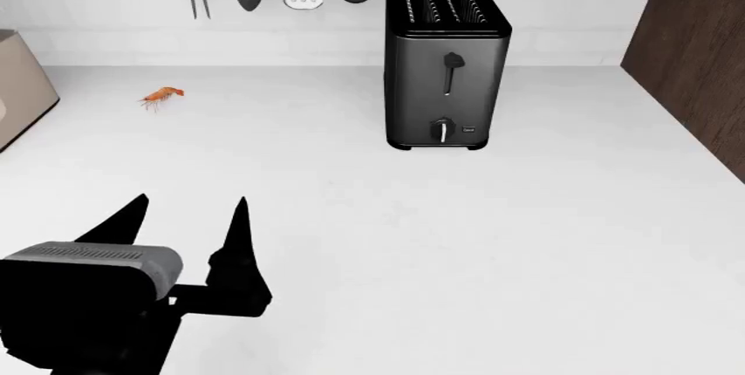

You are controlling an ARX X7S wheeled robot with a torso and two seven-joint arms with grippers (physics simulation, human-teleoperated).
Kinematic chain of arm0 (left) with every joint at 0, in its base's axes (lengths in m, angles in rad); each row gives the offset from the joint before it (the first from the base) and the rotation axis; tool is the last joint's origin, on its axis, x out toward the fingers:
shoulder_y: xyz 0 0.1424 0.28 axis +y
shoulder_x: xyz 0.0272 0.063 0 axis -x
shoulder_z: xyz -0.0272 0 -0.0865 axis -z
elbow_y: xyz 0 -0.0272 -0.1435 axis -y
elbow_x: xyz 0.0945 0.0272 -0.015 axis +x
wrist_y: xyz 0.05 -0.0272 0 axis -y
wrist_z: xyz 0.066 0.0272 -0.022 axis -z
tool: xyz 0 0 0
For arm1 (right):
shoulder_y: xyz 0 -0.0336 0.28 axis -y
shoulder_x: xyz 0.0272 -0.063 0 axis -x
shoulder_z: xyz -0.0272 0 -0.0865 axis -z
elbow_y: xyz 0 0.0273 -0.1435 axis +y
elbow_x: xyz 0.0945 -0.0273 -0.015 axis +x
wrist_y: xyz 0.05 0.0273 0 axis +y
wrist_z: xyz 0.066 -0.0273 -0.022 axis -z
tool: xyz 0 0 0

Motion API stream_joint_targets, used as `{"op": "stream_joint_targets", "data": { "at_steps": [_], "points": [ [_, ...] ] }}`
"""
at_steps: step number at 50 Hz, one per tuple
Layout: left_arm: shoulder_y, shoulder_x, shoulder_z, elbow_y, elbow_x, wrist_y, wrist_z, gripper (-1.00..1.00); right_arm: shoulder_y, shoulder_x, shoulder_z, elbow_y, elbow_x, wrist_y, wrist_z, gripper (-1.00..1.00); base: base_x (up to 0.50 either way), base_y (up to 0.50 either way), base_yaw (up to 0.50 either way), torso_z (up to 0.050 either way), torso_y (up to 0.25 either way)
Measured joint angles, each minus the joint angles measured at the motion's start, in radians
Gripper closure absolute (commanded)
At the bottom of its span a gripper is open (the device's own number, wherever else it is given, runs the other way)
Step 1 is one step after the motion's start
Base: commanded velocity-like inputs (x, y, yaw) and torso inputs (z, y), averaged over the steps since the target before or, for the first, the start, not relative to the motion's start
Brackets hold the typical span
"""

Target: Pick the salsa and salsa from the counter and place them in the cabinets closest to them.

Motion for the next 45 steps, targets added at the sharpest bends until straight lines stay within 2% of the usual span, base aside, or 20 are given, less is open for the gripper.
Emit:
{"op": "stream_joint_targets", "data": {
  "at_steps": [7,19,23,31,45],
  "points": [
    [-0.008,-0.056,0.028,0.002,-0.042,0.051,-0.056,-1.0,0.002,-0.064,0.099,0.077,-0.372,0.052,-0.224,1.0,0.0,0.0,0.0,0.0,0.0],
    [-0.023,-0.101,0.06,-0.009,-0.074,0.1,-0.1,-1.0,0.003,-0.206,0.271,0.125,-1.269,0.087,-0.849,1.0,0.0,0.0,0.0,0.0,0.0],
    [-0.026,-0.109,0.066,-0.014,-0.078,0.111,-0.106,-1.0,0.003,-0.246,0.308,0.14,-1.495,0.077,-1.008,1.0,0.0,0.0,0.0,0.0,0.0],
    [-0.028,-0.118,0.075,-0.028,-0.079,0.131,-0.107,-1.0,0.003,-0.289,0.349,0.186,-1.755,0.031,-1.183,1.0,0.0,0.0,0.0,0.0,0.0],
    [-0.028,-0.128,0.079,-0.044,-0.086,0.154,-0.109,-1.0,0.004,-0.329,0.365,0.287,-1.994,-0.087,-1.319,1.0,0.0,0.0,0.0,0.0,0.0]
  ]
}}
